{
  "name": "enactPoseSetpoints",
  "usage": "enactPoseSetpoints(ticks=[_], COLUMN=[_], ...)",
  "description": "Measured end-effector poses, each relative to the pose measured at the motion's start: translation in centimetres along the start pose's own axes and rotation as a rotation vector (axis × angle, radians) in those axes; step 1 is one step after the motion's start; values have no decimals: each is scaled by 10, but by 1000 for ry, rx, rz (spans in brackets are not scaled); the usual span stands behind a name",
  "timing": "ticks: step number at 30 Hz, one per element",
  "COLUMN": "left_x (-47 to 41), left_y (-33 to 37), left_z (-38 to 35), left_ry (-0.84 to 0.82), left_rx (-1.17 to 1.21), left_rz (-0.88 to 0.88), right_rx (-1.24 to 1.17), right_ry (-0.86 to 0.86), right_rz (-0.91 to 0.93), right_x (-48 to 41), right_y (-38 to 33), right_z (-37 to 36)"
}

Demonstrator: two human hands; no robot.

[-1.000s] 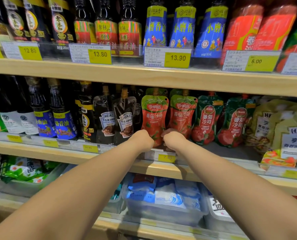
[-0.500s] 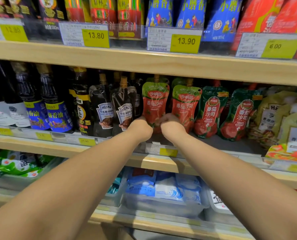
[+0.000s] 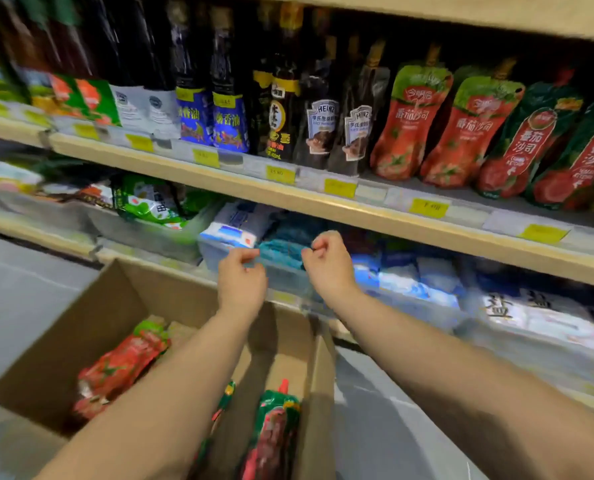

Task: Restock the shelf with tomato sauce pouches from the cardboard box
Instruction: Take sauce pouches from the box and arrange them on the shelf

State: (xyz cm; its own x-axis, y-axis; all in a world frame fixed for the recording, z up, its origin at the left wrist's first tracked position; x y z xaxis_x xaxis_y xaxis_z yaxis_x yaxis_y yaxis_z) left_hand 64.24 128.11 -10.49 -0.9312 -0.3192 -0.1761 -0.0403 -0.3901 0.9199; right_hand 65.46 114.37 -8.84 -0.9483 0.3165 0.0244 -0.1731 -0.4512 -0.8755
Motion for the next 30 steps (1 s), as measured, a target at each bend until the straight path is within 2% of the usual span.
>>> enactPoseSetpoints(ticks=[3,5,7,9,11,14,16,20,23,25,30], left_x=[26,38,46,44,40,33,35,43,43,44,48], left_y=[-68,-103,-133,-152,-156,-164,-177,-201,-216,-225,-236], left_z=[30,49,62,67,68,70,76,86,88,89,92], left_ry=[-100,-261,-427,-567,-642,-704,-742,-814,-820,-845,-881], left_rx=[-134,-161,-205,-309,-346,-422,-477,-613,-581,-566,-587], left_rz=[255,405,570,647,649,568,586,621,641,662,696], right_rx=[79,205,227,203,197,297,365,540,705,610,340], right_ry=[-207,-352,-507,-605,-642,-689,-680,-726,-679,-673,-615], right_rz=[-160,-272,-454,-633,-725,-750,-724,-589,-448,-480,-703], right_x=[24,39,54,67,78,89,90,89,88,89,95], right_y=[29,46,66,90,114,137,146,163,174,184,201], right_z=[-58,-93,-127,-153,-174,-206,-223,-235,-234,-240,-251])
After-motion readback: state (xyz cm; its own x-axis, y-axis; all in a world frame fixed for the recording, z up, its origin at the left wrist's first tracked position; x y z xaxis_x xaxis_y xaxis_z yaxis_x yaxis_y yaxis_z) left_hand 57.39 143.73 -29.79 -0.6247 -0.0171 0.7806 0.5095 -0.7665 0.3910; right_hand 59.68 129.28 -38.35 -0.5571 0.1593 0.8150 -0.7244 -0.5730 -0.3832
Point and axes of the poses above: each hand's wrist, its own x-axis away from the middle knuckle, its own z-axis out of the back of the hand, y = z × x, the point moved 2 cm from there along -x, towards the middle knuckle, and after that the axes turned 8 degrees about -z, right-handed, at the moved point
